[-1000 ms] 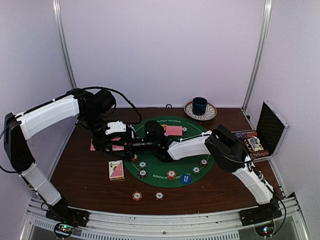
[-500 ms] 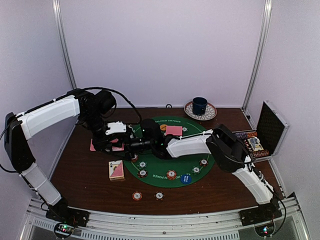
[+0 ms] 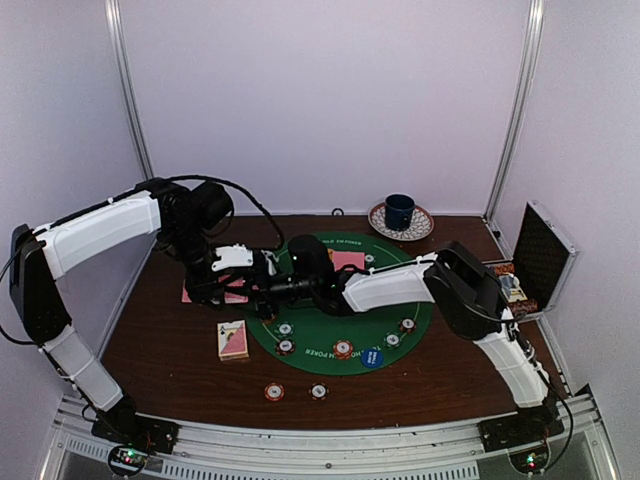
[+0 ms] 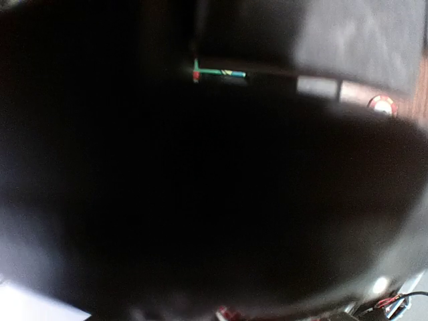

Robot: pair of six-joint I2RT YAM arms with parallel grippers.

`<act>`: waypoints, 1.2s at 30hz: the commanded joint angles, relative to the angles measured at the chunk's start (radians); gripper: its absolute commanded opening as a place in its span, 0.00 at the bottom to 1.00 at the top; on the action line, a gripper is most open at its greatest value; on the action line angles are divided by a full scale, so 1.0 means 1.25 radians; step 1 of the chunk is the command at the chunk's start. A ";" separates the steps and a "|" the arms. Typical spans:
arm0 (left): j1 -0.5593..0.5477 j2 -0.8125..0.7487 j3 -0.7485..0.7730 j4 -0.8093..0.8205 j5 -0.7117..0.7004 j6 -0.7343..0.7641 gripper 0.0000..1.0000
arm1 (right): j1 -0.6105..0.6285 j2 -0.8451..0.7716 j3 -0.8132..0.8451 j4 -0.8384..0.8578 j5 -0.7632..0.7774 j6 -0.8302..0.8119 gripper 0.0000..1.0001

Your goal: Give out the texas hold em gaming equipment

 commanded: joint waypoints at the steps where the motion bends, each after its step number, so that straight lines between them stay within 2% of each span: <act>1: 0.001 -0.008 0.013 0.002 0.004 -0.005 0.00 | -0.007 -0.021 -0.045 -0.085 0.016 -0.044 0.83; 5: 0.001 -0.007 0.011 0.002 0.004 -0.005 0.00 | -0.006 -0.022 -0.045 -0.037 0.001 -0.024 0.84; 12: 0.001 -0.002 0.014 0.002 0.016 -0.007 0.00 | 0.020 0.061 0.086 0.166 -0.072 0.127 0.88; 18: 0.001 -0.002 0.014 0.002 0.019 -0.009 0.00 | 0.032 0.112 0.156 0.146 -0.083 0.149 0.89; 24: 0.001 -0.007 0.015 -0.002 0.022 -0.008 0.00 | 0.033 0.129 0.174 0.041 -0.061 0.102 0.85; 28: 0.001 -0.013 0.012 -0.004 0.018 -0.009 0.00 | 0.023 0.092 0.126 -0.042 -0.022 0.043 0.80; 36: 0.001 -0.017 0.008 -0.004 0.018 -0.008 0.00 | -0.004 0.009 -0.014 -0.035 0.009 0.001 0.74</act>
